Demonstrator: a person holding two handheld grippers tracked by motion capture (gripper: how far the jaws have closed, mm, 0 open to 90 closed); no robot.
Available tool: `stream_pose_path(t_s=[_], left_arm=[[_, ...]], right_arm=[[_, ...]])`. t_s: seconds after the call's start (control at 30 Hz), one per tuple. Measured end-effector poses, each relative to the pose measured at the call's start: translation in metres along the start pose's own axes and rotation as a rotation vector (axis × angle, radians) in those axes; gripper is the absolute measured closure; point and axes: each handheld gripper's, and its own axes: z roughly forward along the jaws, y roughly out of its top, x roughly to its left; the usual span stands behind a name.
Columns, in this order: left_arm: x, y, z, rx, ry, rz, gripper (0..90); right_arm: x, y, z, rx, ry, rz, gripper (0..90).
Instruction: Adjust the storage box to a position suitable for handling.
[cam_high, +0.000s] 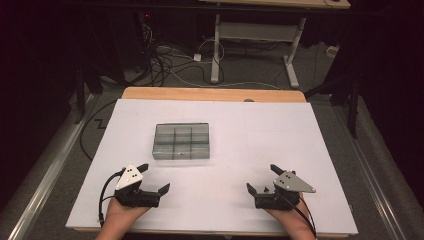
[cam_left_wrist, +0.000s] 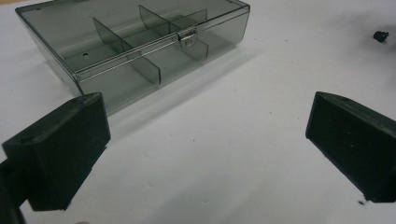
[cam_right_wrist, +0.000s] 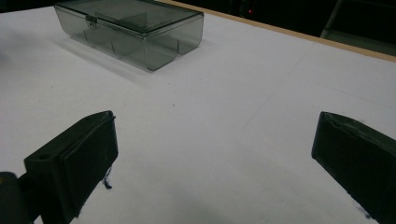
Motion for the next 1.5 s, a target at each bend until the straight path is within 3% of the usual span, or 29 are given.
stream_pose_path(t_s=[0.23, 0.5, 0.73, 0.93, 1.23, 1.5], left_arm=[[0.002, -0.002, 0.002, 0.004, -0.006, -0.012, 0.0], [0.006, -0.007, 0.006, 0.017, 0.003, -0.018, 0.0], [0.007, -0.009, 0.007, 0.009, -0.003, -0.032, 0.0], [0.006, -0.010, 0.006, 0.002, -0.011, -0.041, 0.0], [0.008, -0.010, 0.006, -0.006, -0.021, -0.048, 0.0], [0.007, -0.010, 0.007, 0.000, -0.023, -0.046, 0.0]], right_arm=[[-0.002, 0.002, -0.005, 0.004, 0.012, 0.015, 5.7], [-0.008, 0.000, -0.014, 0.085, -0.001, 0.002, 14.2], [-0.010, -0.011, -0.020, 0.129, -0.001, 0.031, 19.6], [-0.009, -0.012, -0.024, 0.161, 0.000, 0.039, 32.1], [-0.016, -0.014, -0.034, 0.198, 0.005, 0.074, 58.5], [-0.017, -0.017, -0.023, 0.267, 0.024, 0.067, 65.3]])
